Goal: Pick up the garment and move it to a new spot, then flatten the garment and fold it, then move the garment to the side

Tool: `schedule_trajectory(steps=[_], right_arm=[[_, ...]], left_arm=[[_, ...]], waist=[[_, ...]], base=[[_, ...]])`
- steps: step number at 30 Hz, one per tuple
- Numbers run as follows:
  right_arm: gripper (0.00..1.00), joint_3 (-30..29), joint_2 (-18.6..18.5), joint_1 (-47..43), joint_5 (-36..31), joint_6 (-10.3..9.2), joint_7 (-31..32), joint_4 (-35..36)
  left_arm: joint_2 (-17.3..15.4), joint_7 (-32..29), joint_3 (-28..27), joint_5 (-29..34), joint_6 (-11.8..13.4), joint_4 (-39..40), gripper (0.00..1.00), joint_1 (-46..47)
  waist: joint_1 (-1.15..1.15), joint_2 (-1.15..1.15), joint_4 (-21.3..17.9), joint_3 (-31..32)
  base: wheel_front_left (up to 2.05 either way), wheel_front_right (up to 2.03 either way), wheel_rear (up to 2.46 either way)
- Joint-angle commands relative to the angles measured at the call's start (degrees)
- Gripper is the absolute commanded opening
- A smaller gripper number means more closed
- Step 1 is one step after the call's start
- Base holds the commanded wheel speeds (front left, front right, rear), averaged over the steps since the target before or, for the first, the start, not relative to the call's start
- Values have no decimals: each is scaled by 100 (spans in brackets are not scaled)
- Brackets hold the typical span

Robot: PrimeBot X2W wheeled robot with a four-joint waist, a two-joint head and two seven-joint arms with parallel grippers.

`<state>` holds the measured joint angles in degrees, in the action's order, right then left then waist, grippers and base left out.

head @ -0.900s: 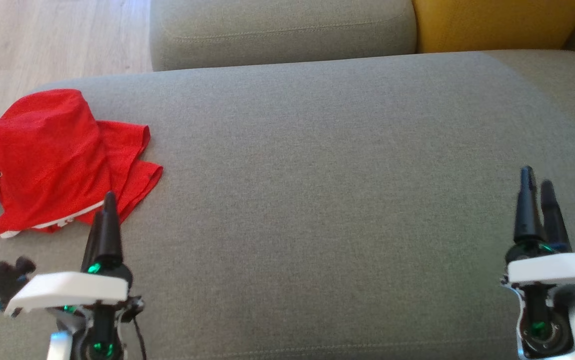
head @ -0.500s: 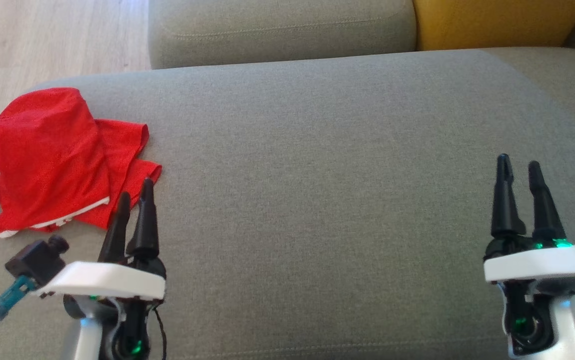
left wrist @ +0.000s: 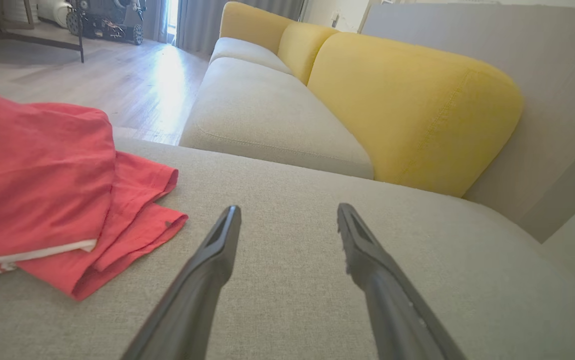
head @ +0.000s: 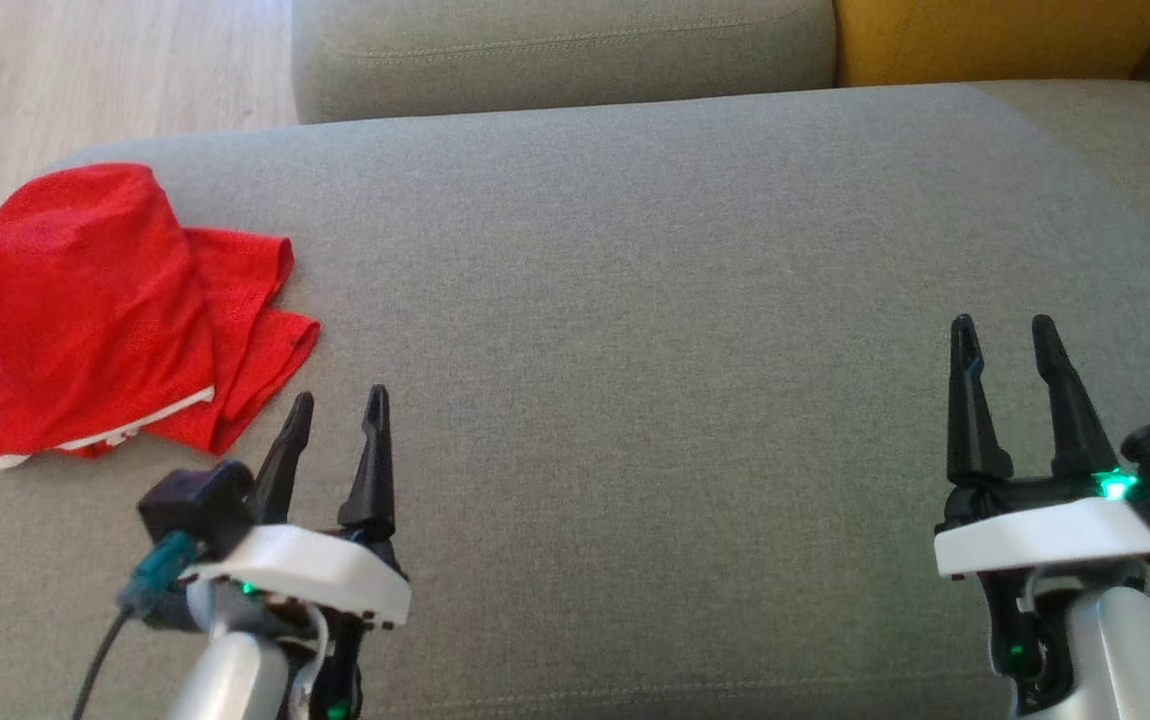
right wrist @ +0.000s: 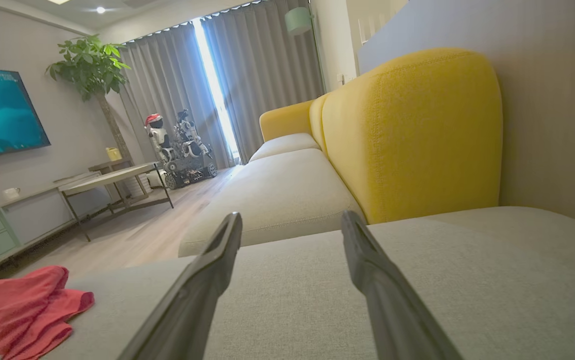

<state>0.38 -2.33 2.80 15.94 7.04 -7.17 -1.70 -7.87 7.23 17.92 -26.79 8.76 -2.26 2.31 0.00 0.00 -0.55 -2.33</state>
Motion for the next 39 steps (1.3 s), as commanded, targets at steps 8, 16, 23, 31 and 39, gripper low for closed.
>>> schedule_trajectory(steps=[8, 16, 23, 31, 39], right_arm=[[100, 119, -40, 237, -744, 33, -205, 254], [100, 163, -44, 256, -1388, 36, -341, 386], [100, 107, -46, 227, -1324, 38, -459, 316], [100, 117, -50, 151, -946, 41, -594, -69], [100, 225, -53, 208, -1057, 44, -730, -372]], left_arm=[[-423, 204, 508, 594, 700, 154, 100, 598], [-755, 338, 1159, 1116, 1417, 287, 100, 849], [-705, 455, 1272, 927, 1509, 566, 100, 832], [-191, 589, 372, 662, 554, 408, 100, 386], [258, 723, -184, 1404, -255, 68, 100, 209]], waist=[[0, 0, -15, -47], [0, 0, -22, -52], [0, 0, -6, -42], [0, 0, -15, -20], [0, 0, -28, -26]], base=[[0, 0, 0], [0, 0, 0], [0, 0, 0], [0, 0, 0], [0, 0, 0]])
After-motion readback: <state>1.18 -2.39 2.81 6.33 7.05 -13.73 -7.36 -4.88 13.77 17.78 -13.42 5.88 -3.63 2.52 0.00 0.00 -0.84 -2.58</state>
